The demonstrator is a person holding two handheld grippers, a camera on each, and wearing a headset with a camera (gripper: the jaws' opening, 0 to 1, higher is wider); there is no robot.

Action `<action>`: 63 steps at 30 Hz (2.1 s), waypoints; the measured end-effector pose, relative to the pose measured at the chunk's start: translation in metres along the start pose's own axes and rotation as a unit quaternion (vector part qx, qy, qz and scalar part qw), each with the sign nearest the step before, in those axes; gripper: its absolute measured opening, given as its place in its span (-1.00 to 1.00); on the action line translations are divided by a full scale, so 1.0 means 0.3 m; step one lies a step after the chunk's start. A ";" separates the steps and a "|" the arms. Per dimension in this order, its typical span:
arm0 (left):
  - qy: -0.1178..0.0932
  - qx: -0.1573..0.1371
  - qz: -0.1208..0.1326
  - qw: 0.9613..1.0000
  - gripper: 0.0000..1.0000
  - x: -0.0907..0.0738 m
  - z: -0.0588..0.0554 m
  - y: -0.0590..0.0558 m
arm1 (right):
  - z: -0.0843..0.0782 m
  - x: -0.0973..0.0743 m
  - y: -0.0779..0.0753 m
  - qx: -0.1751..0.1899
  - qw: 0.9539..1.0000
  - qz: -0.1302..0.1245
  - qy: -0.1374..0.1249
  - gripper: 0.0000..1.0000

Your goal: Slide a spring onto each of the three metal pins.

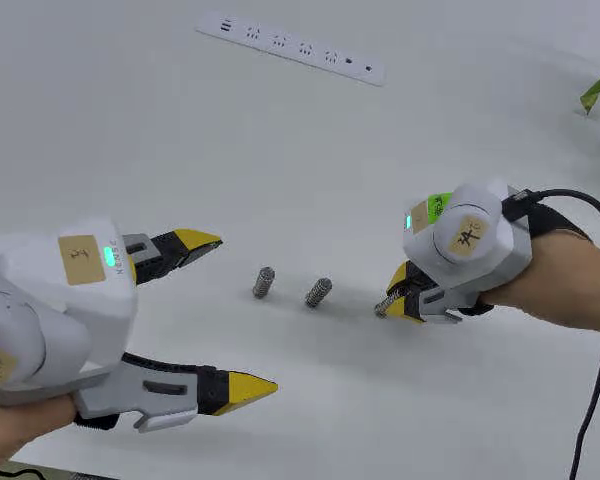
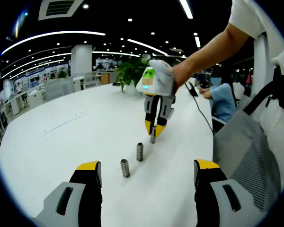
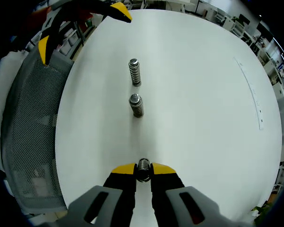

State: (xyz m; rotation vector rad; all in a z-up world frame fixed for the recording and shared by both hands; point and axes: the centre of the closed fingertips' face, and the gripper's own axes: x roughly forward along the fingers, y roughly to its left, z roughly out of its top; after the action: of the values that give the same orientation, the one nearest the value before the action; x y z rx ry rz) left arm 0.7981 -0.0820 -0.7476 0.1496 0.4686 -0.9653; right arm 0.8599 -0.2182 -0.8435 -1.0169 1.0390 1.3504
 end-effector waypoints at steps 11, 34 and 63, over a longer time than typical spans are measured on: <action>0.002 0.002 -0.002 1.000 0.63 0.005 0.001 -0.003 | -0.011 0.020 0.001 0.004 1.000 0.000 -0.001 -0.75; 0.010 0.007 -0.002 1.000 0.62 -0.007 -0.006 -0.004 | -0.006 0.015 0.001 0.018 1.000 -0.007 -0.017 -0.62; 0.047 0.040 0.006 0.998 0.73 -0.068 -0.031 0.020 | -0.075 -0.182 0.075 0.165 0.973 -0.051 -0.151 -0.15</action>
State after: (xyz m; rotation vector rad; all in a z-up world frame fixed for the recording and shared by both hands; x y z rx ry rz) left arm 0.7902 -0.0601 -0.7471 0.2709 0.5156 -0.9680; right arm 0.8395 -0.2541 -0.7955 -0.5877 0.9281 1.1576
